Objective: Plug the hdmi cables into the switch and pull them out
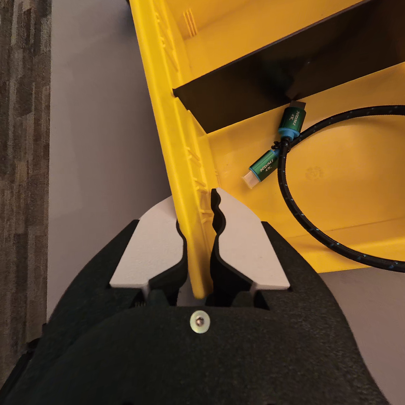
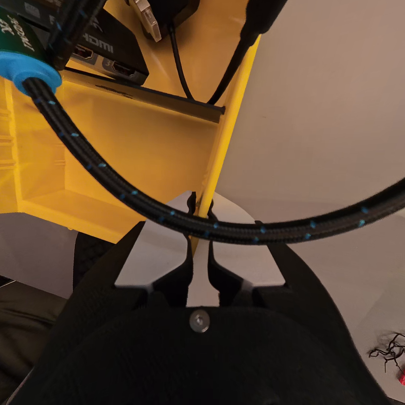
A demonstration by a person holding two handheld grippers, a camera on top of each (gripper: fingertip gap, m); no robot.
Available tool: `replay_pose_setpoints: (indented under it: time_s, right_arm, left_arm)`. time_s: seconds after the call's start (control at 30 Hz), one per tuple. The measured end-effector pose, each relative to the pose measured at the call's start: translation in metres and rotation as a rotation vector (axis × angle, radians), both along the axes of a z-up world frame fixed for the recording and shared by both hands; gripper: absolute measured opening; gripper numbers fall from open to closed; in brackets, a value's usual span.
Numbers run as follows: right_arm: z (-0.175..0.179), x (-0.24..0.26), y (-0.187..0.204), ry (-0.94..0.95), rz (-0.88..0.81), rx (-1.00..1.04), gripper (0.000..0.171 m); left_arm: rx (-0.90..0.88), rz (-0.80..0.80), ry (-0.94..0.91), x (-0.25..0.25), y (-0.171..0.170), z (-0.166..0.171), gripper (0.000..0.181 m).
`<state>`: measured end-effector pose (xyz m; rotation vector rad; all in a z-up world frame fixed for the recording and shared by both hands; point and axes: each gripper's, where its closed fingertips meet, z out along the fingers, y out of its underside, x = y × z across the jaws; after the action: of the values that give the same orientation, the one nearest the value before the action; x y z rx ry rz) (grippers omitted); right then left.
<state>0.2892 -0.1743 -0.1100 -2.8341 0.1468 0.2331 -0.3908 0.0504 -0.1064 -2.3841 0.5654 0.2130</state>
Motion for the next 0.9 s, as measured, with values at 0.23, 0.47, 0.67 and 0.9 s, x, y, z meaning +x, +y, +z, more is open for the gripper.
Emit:
replay_pose_setpoints:
  time_s: [0.23,0.47,0.67,0.9]
  right_arm:
    - [0.0,0.0,0.0,-0.01,0.006,-0.007,0.009]
    - [-0.001,-0.003,-0.003,-0.07,0.033,-0.076,0.008]
    - [-0.001,-0.019,-0.001,-0.068,0.066,-0.117,0.008]
    - [-0.001,-0.056,0.009,-0.097,0.165,-0.187,0.008]
  left_arm:
    - [0.001,-0.054,-0.002,0.018,-0.006,0.0,0.019]
    - [-0.002,-0.12,0.004,0.046,-0.016,-0.001,0.02]
    - [-0.004,-0.206,0.02,0.082,-0.025,-0.001,0.021]
    - [0.003,-0.297,0.071,0.124,-0.036,-0.002,0.025]
